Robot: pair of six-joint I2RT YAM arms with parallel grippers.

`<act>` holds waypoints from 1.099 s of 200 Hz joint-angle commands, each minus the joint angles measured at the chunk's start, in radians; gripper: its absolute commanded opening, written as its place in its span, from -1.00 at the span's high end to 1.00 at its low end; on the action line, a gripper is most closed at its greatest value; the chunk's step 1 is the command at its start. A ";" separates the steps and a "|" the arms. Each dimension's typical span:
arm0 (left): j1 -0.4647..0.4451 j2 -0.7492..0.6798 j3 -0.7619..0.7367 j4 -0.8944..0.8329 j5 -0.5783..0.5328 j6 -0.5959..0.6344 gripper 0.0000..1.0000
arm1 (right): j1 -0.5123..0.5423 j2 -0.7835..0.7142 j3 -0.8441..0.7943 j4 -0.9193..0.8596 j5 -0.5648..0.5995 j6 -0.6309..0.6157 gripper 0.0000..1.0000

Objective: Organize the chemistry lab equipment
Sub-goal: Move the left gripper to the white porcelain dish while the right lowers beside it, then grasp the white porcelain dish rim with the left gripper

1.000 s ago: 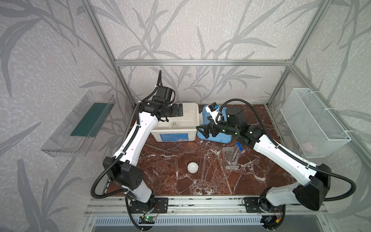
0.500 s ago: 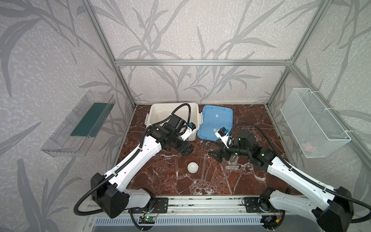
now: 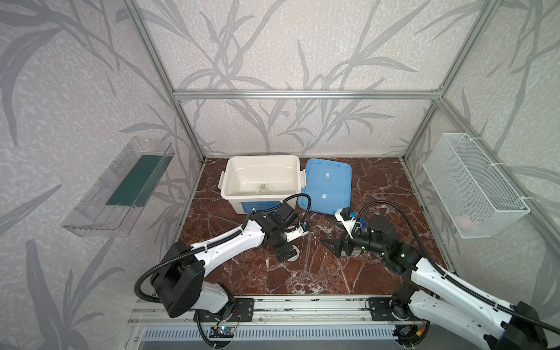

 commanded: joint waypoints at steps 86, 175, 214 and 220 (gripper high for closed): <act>-0.076 0.127 -0.050 0.129 -0.068 0.049 -0.91 | -0.004 -0.024 -0.028 0.067 0.029 -0.016 -0.98; -0.070 0.210 -0.018 0.121 -0.045 0.054 -0.76 | -0.004 -0.036 -0.041 0.066 0.058 -0.025 -0.98; -0.071 0.237 -0.005 0.112 -0.029 0.051 -0.65 | -0.003 -0.041 -0.047 0.067 0.072 -0.028 -0.98; -0.071 0.240 0.000 0.109 -0.024 0.047 -0.65 | -0.003 -0.041 -0.048 0.066 0.077 -0.029 -0.98</act>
